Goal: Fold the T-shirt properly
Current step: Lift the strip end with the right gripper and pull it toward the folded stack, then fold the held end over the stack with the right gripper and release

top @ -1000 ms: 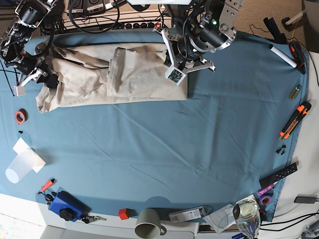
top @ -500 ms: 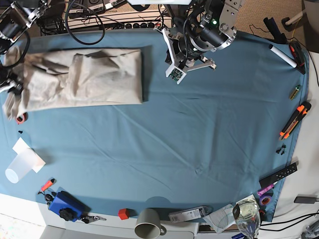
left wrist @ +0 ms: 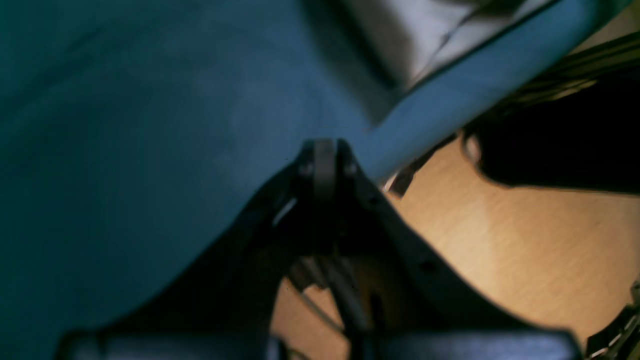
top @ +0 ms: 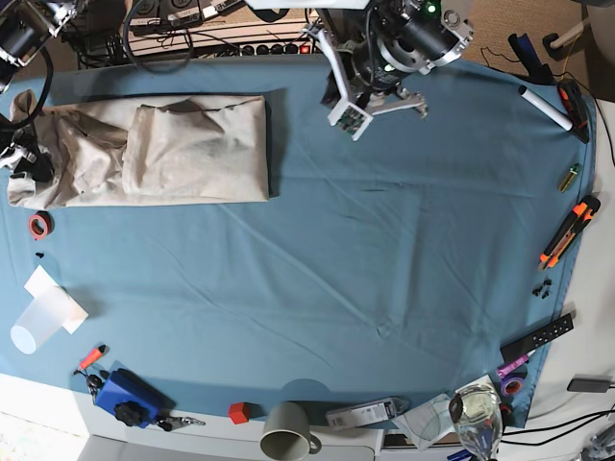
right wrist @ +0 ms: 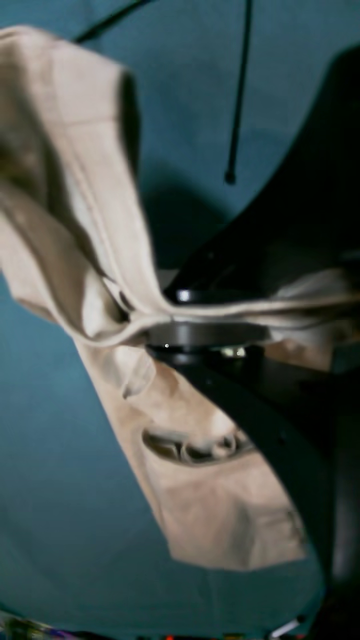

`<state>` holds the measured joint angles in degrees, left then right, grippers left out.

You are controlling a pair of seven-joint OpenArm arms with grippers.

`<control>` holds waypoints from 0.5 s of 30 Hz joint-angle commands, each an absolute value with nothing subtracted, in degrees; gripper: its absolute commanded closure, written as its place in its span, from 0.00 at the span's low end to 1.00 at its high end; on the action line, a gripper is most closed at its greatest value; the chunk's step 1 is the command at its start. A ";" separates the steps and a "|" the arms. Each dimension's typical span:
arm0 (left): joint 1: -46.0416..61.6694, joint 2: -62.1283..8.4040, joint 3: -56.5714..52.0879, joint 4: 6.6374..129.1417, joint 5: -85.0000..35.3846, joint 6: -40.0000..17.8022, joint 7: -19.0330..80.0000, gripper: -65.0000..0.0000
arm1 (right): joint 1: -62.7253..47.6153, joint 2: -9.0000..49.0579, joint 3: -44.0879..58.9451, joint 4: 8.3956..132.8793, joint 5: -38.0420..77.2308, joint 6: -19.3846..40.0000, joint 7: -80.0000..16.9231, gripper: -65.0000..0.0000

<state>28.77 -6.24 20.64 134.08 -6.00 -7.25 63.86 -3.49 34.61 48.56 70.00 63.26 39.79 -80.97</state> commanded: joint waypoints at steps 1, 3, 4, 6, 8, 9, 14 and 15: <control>29.30 -5.87 20.82 135.00 -5.87 -7.44 62.96 1.00 | -3.79 36.10 48.86 72.97 65.12 40.00 -80.00 1.00; 29.87 -5.89 20.82 135.00 -5.50 -7.40 62.98 1.00 | -5.85 34.85 48.86 77.84 65.84 40.00 -80.00 1.00; 30.02 -5.87 20.82 135.00 -5.50 -7.38 62.96 1.00 | -6.72 33.91 48.86 80.49 66.48 40.00 -80.00 1.00; 30.04 -5.87 20.82 135.00 -5.50 -7.01 62.98 1.00 | -7.62 31.24 48.86 85.89 67.09 40.00 -80.00 1.00; 30.04 -5.87 20.82 135.00 -5.50 -7.03 62.98 1.00 | -7.64 28.03 48.77 90.72 67.11 40.00 -80.00 1.00; 30.04 -5.89 20.82 135.00 -5.50 -7.01 62.98 1.00 | -7.62 26.44 48.69 92.79 67.13 40.00 -80.00 1.00; 30.72 -5.89 20.82 135.00 -5.50 -7.03 62.98 1.00 | -7.64 20.75 48.12 97.51 67.85 40.00 -80.00 1.00; 30.85 -5.89 20.82 135.00 -5.52 -7.03 63.00 1.00 | -7.66 20.27 47.29 97.51 68.14 40.00 -80.00 1.00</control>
<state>30.59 -6.20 20.67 134.08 -5.15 -7.05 64.03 -8.12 19.07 47.11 96.44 66.11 39.92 -81.23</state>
